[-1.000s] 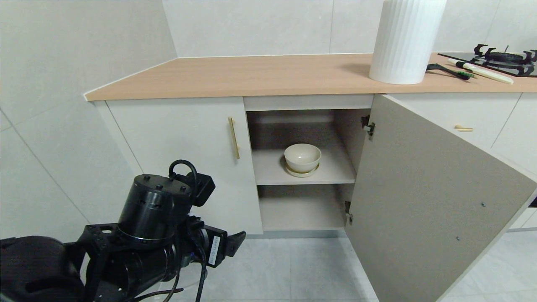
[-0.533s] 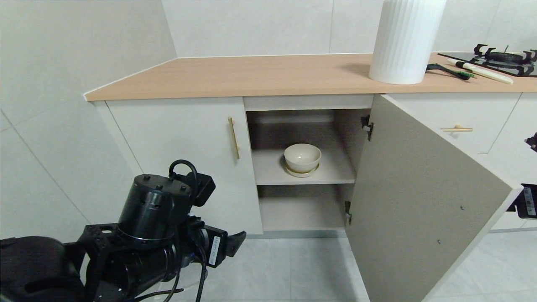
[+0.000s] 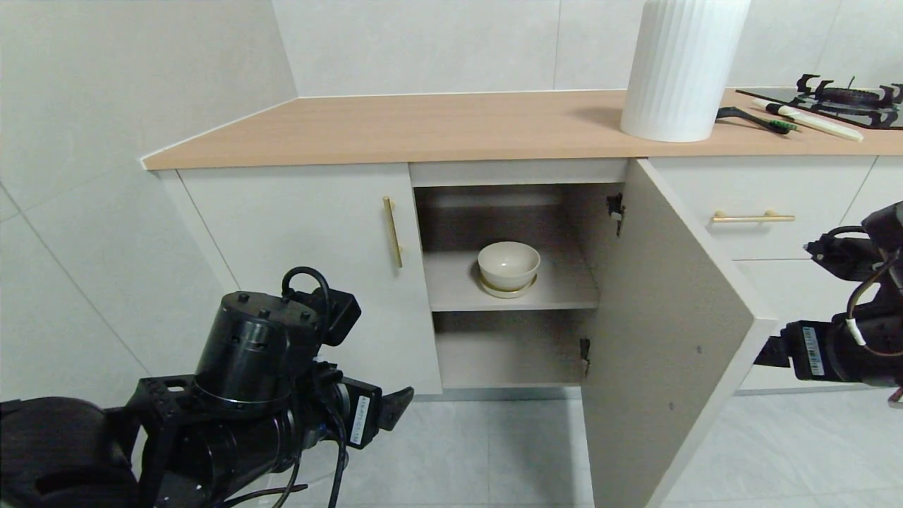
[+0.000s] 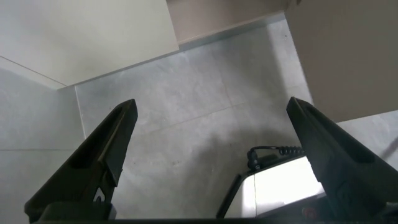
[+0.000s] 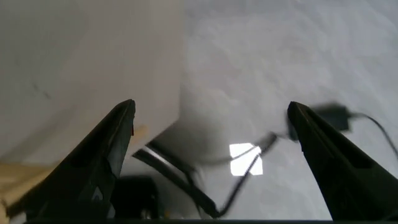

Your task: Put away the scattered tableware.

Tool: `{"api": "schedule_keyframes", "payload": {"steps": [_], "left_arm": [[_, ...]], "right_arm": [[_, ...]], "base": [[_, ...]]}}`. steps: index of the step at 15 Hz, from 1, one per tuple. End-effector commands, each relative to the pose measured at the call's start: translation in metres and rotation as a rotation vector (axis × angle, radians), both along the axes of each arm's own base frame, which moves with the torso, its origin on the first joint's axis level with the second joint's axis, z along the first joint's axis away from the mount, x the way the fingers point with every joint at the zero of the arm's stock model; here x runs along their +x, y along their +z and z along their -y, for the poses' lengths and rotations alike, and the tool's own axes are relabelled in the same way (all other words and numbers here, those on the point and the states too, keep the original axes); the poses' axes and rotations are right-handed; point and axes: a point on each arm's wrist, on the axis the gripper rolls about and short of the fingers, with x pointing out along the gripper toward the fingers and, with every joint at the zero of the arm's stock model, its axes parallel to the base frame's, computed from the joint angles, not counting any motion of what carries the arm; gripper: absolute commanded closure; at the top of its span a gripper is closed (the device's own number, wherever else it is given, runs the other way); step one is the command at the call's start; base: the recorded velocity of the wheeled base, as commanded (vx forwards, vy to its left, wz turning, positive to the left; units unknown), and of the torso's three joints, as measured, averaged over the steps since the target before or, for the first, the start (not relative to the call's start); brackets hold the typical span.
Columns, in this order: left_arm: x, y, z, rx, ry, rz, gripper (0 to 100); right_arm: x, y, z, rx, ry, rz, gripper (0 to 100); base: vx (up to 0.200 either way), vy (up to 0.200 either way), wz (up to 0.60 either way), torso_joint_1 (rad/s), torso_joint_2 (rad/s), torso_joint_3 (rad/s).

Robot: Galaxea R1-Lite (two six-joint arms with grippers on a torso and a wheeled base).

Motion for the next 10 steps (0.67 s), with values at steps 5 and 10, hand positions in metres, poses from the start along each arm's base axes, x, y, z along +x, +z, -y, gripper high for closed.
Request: {"api": "schedule_keyframes", "payload": {"steps": [5, 10], "left_arm": [[0.0, 0.001, 0.0, -0.003, 0.001, 0.004, 0], [-0.004, 0.01, -0.003, -0.023, 0.0, 0.034, 0]], "right_arm": [[0.019, -0.032, -0.045, 0.067, 0.101, 0.029, 0], [0.035, -0.031, -0.061, 0.167, 0.197, 0.115, 0]], "base": [[0.0, 0.0, 0.0, 0.0, 0.0, 0.0], [0.0, 0.0, 0.0, 0.0, 0.0, 0.0]]}}
